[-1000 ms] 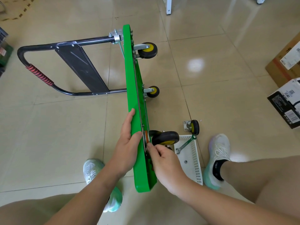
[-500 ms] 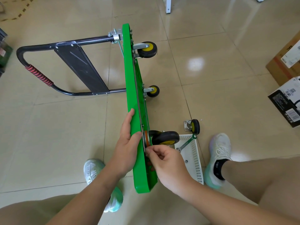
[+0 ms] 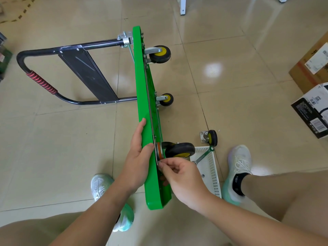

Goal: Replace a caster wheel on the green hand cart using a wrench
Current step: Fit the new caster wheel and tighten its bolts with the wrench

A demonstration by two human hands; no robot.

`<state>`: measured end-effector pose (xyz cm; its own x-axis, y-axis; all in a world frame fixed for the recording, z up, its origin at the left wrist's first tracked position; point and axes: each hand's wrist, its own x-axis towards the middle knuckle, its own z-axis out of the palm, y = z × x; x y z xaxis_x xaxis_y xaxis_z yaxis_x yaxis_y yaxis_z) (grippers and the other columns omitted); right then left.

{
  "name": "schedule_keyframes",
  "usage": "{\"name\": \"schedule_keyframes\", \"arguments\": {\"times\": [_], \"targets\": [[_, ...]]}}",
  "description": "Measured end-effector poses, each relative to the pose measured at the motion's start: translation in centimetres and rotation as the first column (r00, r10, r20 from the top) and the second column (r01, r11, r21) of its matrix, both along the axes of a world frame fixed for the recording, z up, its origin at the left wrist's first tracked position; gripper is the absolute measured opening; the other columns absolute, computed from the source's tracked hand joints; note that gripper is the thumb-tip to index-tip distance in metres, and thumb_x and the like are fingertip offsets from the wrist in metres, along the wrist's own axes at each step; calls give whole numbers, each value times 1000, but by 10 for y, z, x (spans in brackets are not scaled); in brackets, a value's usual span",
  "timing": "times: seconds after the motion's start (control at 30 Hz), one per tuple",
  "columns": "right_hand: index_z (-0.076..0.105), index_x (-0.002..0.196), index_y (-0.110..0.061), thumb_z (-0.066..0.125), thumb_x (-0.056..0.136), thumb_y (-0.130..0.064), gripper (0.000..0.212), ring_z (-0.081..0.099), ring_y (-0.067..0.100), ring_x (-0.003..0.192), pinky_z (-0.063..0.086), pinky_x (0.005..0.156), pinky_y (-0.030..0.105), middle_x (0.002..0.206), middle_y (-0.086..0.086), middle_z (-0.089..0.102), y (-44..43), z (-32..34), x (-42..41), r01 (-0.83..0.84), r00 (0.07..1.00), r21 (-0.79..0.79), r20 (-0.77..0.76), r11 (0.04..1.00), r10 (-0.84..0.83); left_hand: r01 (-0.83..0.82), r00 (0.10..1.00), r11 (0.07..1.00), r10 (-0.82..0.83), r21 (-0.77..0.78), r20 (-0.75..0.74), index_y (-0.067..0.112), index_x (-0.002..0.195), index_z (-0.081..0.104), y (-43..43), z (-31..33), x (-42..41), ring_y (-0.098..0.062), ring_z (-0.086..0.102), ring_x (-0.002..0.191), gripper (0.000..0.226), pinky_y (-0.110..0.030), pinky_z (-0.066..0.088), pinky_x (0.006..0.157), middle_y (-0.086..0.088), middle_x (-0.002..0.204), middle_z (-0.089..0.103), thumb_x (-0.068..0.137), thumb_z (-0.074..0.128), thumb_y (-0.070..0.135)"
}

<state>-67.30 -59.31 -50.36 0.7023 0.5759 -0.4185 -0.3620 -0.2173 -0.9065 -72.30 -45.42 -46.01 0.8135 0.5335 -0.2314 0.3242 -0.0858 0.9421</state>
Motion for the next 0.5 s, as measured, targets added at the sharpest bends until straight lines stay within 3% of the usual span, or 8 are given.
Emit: {"name": "schedule_keyframes", "arguments": {"times": [0.13,0.3,0.37,0.43,0.5], "targets": [[77,99,-25,67,97,-28,10,73,14,72,56,64,23,83,-1,77,2,1,-2,-17,1000,-3,-9,1000,17,2,999,1000,-1,-18,36,53,155,26,-1,-4,-1,12,47,129,71,-16,42,102,35,151,35,90,42,30],[77,98,-25,66,97,-31,13,73,15,73,56,66,25,82,0,77,2,2,-3,-5,999,-7,-50,1000,5,14,999,1000,-13,-17,41,56,153,26,0,-7,-1,13,53,118,70,-5,44,88,47,140,39,90,42,29],[76,101,-27,67,96,-32,12,74,13,77,57,68,23,86,-2,78,0,2,-3,-3,999,16,-54,1000,4,19,999,1000,-19,6,31,59,152,26,1,-7,-1,14,50,124,70,-10,43,98,48,142,38,90,42,31],[75,103,-32,69,88,-44,20,74,9,83,58,69,23,91,-7,78,-6,1,-1,-20,999,18,-38,1000,20,20,1000,1000,-20,15,18,60,152,28,3,-6,-1,5,45,137,70,-28,40,115,35,154,36,89,44,32],[76,99,-38,68,76,-54,30,74,10,81,59,66,24,90,-9,77,-16,-5,2,-7,1000,-31,-30,999,6,12,1000,1000,-12,7,6,63,149,31,5,-5,-2,-3,50,136,70,-42,42,117,30,154,41,88,46,34]]}}
